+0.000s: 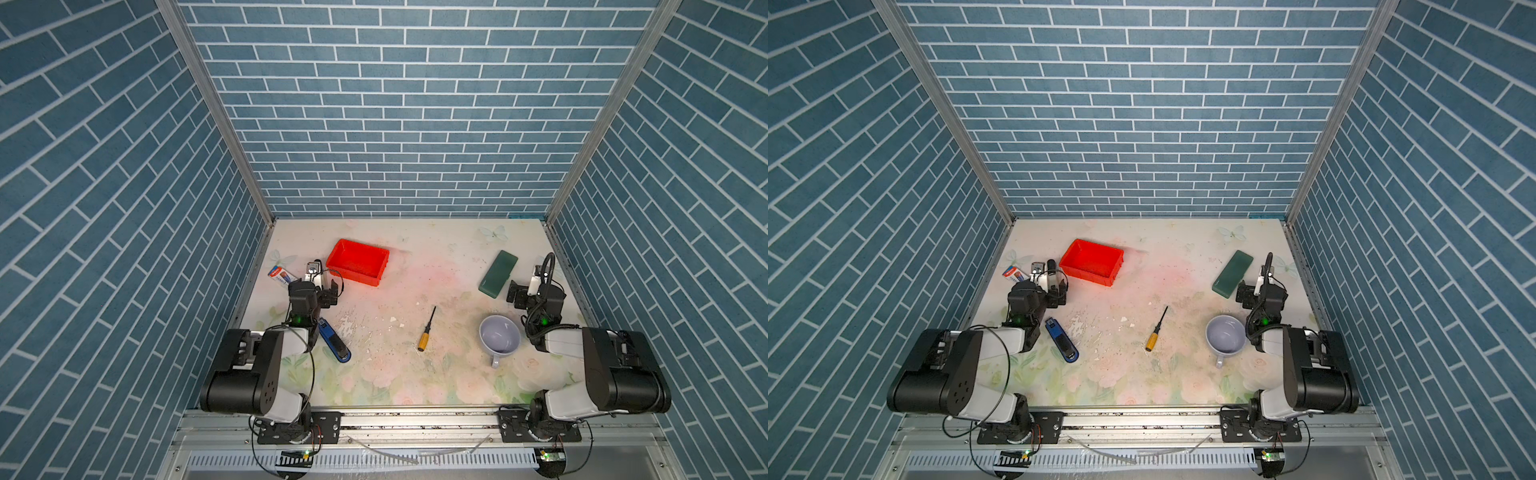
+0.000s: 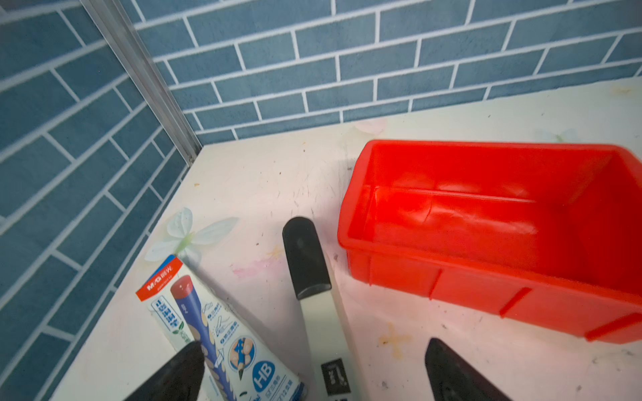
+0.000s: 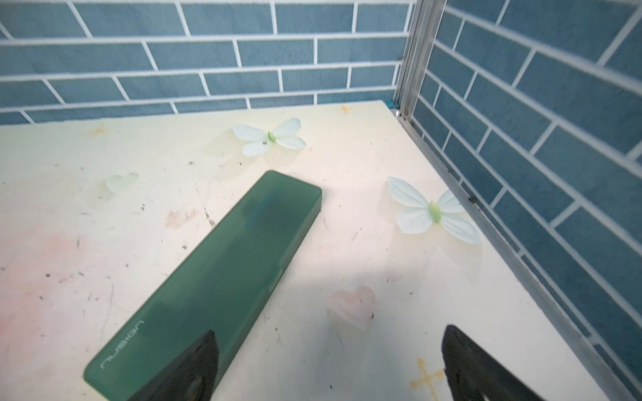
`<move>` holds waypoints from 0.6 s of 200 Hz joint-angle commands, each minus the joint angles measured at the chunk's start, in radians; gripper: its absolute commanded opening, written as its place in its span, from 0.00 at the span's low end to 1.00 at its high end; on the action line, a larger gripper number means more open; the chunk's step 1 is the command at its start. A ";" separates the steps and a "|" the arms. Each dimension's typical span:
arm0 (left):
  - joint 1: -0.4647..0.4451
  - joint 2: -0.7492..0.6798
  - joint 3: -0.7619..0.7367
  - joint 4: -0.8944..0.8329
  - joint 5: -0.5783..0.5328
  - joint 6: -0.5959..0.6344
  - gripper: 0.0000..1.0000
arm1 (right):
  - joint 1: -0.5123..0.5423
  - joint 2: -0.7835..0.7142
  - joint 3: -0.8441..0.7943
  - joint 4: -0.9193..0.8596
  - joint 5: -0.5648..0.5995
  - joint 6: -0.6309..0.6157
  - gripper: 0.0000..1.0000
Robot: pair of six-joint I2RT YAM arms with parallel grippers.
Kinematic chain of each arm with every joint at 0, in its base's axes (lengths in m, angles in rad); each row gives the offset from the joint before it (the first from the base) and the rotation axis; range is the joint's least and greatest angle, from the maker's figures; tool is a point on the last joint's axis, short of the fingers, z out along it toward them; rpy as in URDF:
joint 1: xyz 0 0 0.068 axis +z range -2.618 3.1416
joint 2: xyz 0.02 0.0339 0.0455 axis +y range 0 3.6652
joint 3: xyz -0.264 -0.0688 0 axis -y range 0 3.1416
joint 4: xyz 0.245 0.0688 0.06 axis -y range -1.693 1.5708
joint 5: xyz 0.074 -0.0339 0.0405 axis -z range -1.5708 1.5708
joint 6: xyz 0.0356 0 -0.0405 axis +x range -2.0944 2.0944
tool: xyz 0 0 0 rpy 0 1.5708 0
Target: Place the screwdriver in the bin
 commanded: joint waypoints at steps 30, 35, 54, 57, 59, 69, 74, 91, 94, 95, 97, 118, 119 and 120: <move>-0.138 -0.147 0.087 -0.263 -0.133 0.026 1.00 | 0.025 -0.192 0.041 -0.182 -0.050 -0.028 0.99; -0.152 -0.159 0.093 -0.282 -0.135 0.010 1.00 | 0.031 -0.211 0.045 -0.204 -0.056 -0.028 0.99; -0.214 -0.203 0.128 -0.381 -0.149 -0.009 1.00 | 0.063 -0.293 0.064 -0.323 -0.077 -0.034 0.99; -0.225 -0.208 0.136 -0.398 -0.148 -0.012 1.00 | 0.069 -0.305 0.066 -0.346 -0.079 -0.038 0.99; -0.231 -0.211 0.140 -0.412 -0.149 -0.014 1.00 | 0.072 -0.316 0.068 -0.360 -0.079 -0.040 0.99; -0.263 -0.229 0.162 -0.474 -0.156 -0.032 1.00 | 0.093 -0.363 0.079 -0.439 -0.091 -0.055 0.99; -0.280 -0.237 0.171 -0.501 -0.159 -0.053 1.00 | 0.103 -0.388 0.083 -0.480 -0.097 -0.064 0.99; -0.333 -0.258 0.193 -0.582 -0.162 -0.109 1.00 | 0.136 -0.468 0.106 -0.610 -0.130 -0.094 0.99; -0.345 -0.260 0.198 -0.598 -0.168 -0.119 1.00 | 0.143 -0.481 0.110 -0.631 -0.136 -0.100 0.99; -0.348 -0.261 0.200 -0.602 -0.171 -0.123 1.00 | 0.144 -0.486 0.112 -0.637 -0.138 -0.103 0.99; -0.355 -0.263 0.202 -0.611 -0.173 -0.129 1.00 | 0.147 -0.494 0.115 -0.653 -0.143 -0.107 0.99; -0.433 -0.268 0.228 -0.689 -0.218 -0.196 1.00 | 0.177 -0.575 0.159 -0.810 -0.211 -0.162 0.99; -0.436 -0.268 0.228 -0.692 -0.220 -0.199 1.00 | 0.178 -0.577 0.161 -0.818 -0.216 -0.166 0.99; -0.439 -0.269 0.230 -0.694 -0.221 -0.201 1.00 | 0.179 -0.580 0.163 -0.825 -0.220 -0.169 0.99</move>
